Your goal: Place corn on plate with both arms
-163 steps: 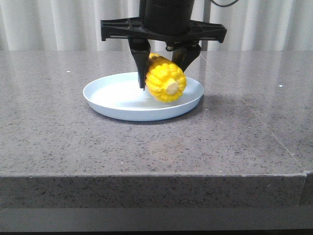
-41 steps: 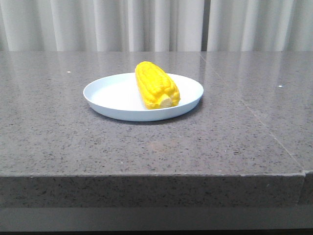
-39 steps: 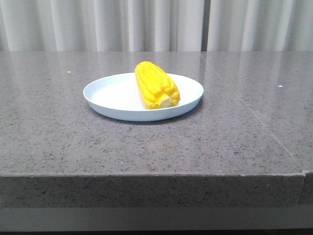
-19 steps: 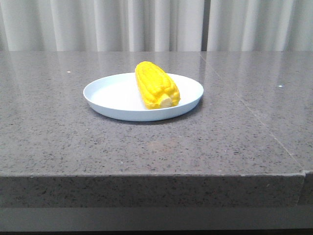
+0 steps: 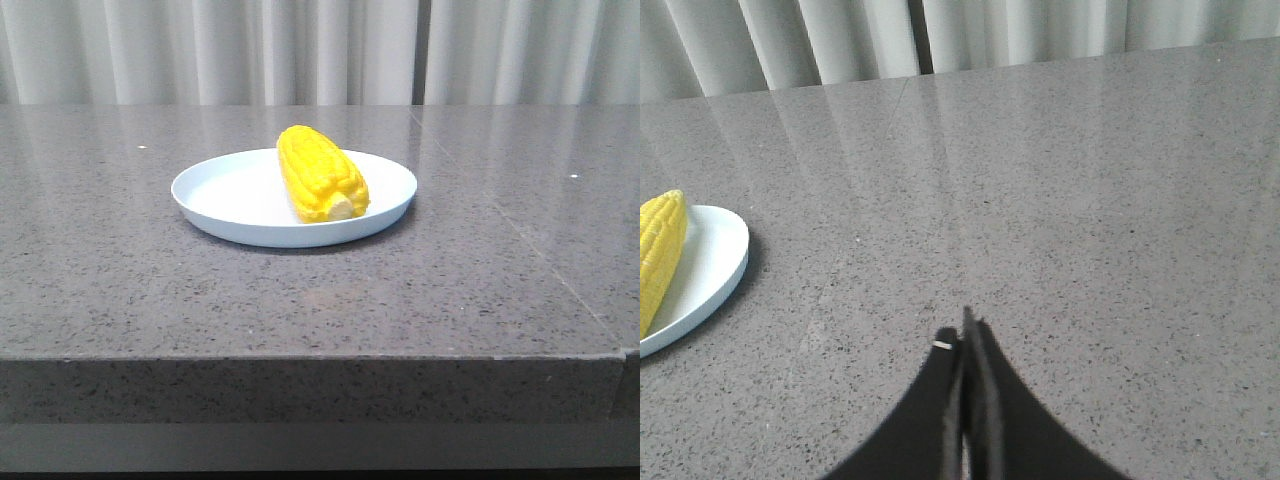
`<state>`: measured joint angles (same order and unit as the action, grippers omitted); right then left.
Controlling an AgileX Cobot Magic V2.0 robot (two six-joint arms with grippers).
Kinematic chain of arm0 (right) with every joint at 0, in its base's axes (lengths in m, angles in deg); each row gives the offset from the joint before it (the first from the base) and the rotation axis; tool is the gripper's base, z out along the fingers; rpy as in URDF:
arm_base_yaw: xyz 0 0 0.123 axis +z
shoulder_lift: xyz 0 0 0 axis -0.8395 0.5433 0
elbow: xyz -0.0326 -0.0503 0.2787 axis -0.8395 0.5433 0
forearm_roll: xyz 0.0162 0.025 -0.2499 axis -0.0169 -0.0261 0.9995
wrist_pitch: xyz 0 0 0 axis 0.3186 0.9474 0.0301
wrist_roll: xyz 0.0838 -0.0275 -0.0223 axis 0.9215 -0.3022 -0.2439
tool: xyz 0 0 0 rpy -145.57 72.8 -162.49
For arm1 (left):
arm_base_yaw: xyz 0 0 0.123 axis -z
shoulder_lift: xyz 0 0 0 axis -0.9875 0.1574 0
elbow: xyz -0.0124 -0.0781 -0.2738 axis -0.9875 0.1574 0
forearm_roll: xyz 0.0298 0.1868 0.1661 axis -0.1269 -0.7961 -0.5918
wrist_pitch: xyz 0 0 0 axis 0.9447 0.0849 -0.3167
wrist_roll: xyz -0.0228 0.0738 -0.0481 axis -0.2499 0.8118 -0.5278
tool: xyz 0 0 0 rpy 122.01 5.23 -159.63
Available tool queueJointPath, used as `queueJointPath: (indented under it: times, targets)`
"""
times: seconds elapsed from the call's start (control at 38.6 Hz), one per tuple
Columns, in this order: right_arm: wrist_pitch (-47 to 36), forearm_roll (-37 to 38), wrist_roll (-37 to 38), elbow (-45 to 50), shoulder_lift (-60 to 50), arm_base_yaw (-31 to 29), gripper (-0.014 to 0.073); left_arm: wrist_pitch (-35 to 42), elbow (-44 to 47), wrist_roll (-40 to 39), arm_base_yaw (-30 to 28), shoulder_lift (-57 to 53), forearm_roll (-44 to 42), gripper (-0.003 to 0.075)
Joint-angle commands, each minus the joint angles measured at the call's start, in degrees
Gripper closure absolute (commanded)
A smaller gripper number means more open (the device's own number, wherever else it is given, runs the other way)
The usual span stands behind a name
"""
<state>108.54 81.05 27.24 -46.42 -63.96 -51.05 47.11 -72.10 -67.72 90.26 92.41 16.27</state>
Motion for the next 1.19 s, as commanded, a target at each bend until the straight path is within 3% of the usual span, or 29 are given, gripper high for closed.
queueJointPath:
  times: [0.0, 0.23, 0.6, 1.16]
  targets:
    - [-4.97, 1.09, -0.66, -1.29, 0.72, -0.45, 0.0664, 9.56, 2.19, -0.41, -2.15, -1.87, 2.49, 0.0741]
    - [-4.97, 1.09, -0.66, -1.29, 0.72, -0.45, 0.0664, 17.82, 12.67, -0.41, -8.16, -9.11, 5.43, 0.0741]
    - [-4.97, 1.09, -0.66, -1.29, 0.72, -0.45, 0.0664, 22.63, 23.59, -0.41, -10.20, -12.10, 6.87, 0.0741]
    - [-5.04, 1.09, -0.66, -1.29, 0.72, -0.45, 0.0664, 21.49, 23.50, -0.41, -10.20, -12.10, 6.87, 0.0741]
